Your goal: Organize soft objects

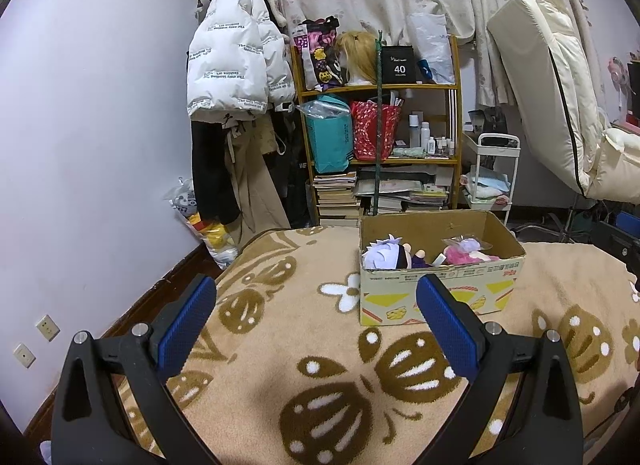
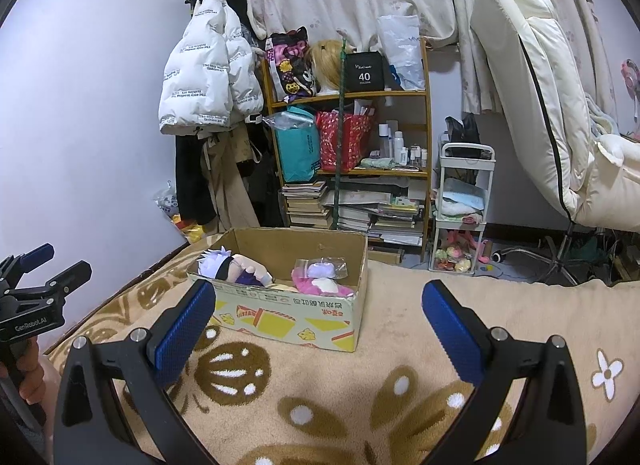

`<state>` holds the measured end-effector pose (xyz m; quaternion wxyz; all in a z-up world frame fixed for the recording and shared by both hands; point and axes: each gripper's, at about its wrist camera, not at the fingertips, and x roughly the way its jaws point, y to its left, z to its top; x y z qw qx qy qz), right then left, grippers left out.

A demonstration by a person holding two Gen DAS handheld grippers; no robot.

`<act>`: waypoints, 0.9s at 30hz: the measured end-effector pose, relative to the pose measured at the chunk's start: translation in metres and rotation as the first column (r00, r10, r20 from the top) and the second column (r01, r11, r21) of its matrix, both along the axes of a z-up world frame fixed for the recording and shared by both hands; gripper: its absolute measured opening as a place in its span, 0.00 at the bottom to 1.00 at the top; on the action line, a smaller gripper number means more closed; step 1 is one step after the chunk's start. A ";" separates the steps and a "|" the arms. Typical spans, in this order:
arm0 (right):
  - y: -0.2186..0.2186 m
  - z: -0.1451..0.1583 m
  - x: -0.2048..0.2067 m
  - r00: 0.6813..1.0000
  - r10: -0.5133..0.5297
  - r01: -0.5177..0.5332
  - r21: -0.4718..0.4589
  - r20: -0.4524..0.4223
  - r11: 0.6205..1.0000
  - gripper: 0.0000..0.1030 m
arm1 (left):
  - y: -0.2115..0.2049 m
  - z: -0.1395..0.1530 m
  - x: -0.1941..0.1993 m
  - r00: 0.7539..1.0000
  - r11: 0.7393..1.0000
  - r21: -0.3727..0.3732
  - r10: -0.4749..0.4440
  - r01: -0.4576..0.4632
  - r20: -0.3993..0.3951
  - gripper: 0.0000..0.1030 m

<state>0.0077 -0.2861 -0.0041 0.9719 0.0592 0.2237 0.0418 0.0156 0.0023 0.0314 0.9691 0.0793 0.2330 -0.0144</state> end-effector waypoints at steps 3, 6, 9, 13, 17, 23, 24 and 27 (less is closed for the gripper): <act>-0.001 0.000 0.000 1.000 0.001 -0.001 0.001 0.000 1.000 1.00 | 0.001 0.000 0.000 1.000 1.000 0.000 0.001 -0.001 0.000 0.96; -0.002 0.000 0.000 1.000 0.001 -0.001 0.001 0.000 1.000 1.00 | 0.002 -0.002 0.000 1.000 1.000 0.000 0.000 0.000 -0.004 0.96; -0.003 0.001 0.001 1.000 0.002 -0.002 0.002 -0.002 1.000 1.00 | 0.003 -0.005 0.001 1.000 1.000 -0.001 -0.003 0.003 -0.011 0.96; -0.005 -0.002 0.001 1.000 0.000 0.000 0.007 -0.005 1.000 1.00 | 0.003 -0.005 0.002 1.000 1.000 0.001 0.002 -0.002 -0.012 0.96; -0.006 -0.002 0.001 1.000 0.001 -0.001 0.007 -0.004 1.000 1.00 | 0.001 -0.006 0.002 1.000 1.000 0.009 0.005 -0.004 -0.022 0.96; -0.006 -0.002 0.001 1.000 0.001 -0.001 0.007 -0.005 1.000 1.00 | 0.001 -0.006 0.002 1.000 1.000 0.010 0.009 -0.008 -0.022 0.96; -0.006 -0.001 0.001 1.000 0.001 -0.001 0.007 -0.005 1.000 1.00 | 0.001 -0.006 0.003 1.000 1.000 0.011 0.011 -0.010 -0.022 0.96; -0.006 -0.001 0.002 1.000 0.001 -0.001 0.008 -0.006 1.000 1.00 | 0.002 -0.006 0.003 1.000 1.000 0.009 0.010 -0.009 -0.023 0.96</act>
